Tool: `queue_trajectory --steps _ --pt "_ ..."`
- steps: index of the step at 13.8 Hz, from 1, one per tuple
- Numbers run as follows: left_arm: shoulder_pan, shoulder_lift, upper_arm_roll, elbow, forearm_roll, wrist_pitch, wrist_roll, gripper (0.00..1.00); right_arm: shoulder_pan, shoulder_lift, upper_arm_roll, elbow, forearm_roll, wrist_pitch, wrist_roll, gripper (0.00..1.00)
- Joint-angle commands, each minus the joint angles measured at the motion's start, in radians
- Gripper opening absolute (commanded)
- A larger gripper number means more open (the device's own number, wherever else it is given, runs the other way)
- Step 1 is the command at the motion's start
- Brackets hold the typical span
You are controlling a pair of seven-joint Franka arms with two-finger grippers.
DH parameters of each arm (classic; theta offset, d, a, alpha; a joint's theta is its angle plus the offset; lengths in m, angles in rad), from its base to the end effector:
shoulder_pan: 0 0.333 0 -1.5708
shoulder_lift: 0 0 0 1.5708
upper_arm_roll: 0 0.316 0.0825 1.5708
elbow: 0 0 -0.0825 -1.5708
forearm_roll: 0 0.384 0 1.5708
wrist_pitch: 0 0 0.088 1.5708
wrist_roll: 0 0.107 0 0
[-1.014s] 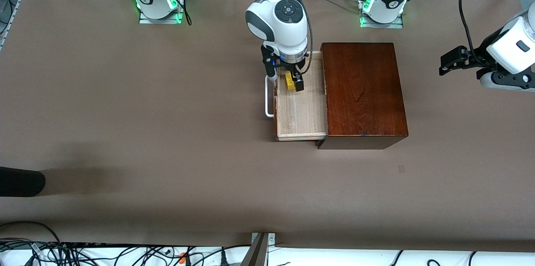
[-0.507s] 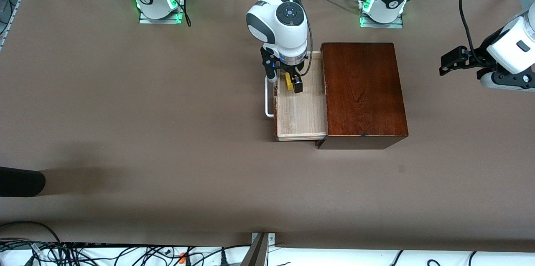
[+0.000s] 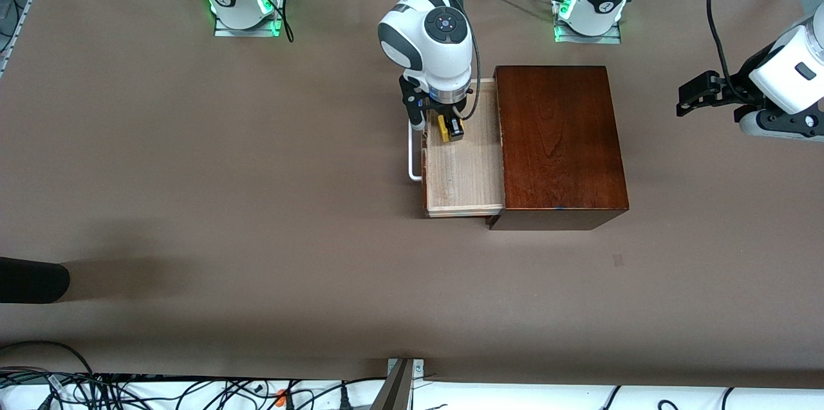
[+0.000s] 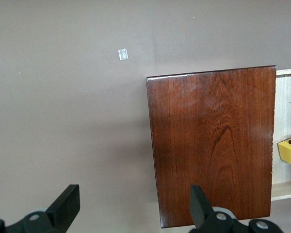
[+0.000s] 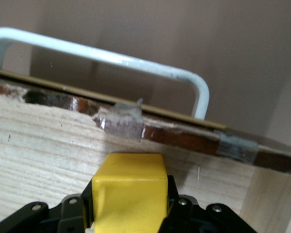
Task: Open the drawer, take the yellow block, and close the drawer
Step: 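Lower the right gripper and close it on the yellow cube, then lift the yellow cube out of the drawer with the right gripper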
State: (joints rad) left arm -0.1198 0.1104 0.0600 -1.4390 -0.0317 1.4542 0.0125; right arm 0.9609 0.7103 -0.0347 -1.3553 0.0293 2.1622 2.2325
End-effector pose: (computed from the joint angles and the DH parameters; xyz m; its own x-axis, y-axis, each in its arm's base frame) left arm 0.5750 -0.0402 0.6139 0.9927 -0.0754 -0.0945 -0.0732 -0.9970 0.0263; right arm 0.4413 0.5986 0.3112 0.2577 -0.9642 -0.0620 -0.9646 -0.2530 -0.0745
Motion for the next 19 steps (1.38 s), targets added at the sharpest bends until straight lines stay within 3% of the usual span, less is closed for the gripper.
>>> queue_trajectory --steps 1,5,7,10,13,15,17,19 --pt "-0.011 -0.008 0.012 0.002 0.015 0.000 0.006 1.00 -0.017 -0.064 -0.001 0.018 0.003 -0.080 -0.036 0.05" --pt "-0.009 -0.008 0.009 0.003 0.013 0.002 0.004 1.00 -0.056 -0.181 0.003 0.016 0.021 -0.140 -0.080 0.06" --pt "-0.009 -0.008 0.011 0.002 0.013 0.002 0.003 1.00 -0.085 -0.245 -0.005 0.016 0.072 -0.175 -0.201 0.06" --pt "-0.009 -0.008 0.009 0.002 0.013 0.000 0.003 1.00 -0.145 -0.291 -0.036 0.013 0.076 -0.295 -0.455 0.06" --pt "-0.009 -0.011 0.007 0.005 0.010 0.002 0.004 1.00 -0.149 -0.310 -0.154 0.001 0.092 -0.355 -0.740 0.06" --pt "-0.017 -0.009 -0.002 0.006 0.009 0.008 0.004 1.00 -0.159 -0.316 -0.249 -0.002 0.182 -0.403 -0.931 0.06" --pt "-0.034 -0.008 -0.015 0.006 -0.026 0.009 0.004 1.00 -0.160 -0.330 -0.370 -0.050 0.256 -0.432 -1.161 0.06" --pt "-0.038 -0.006 -0.064 0.006 -0.062 0.008 0.003 1.00 -0.160 -0.334 -0.465 -0.119 0.259 -0.430 -1.415 0.06"
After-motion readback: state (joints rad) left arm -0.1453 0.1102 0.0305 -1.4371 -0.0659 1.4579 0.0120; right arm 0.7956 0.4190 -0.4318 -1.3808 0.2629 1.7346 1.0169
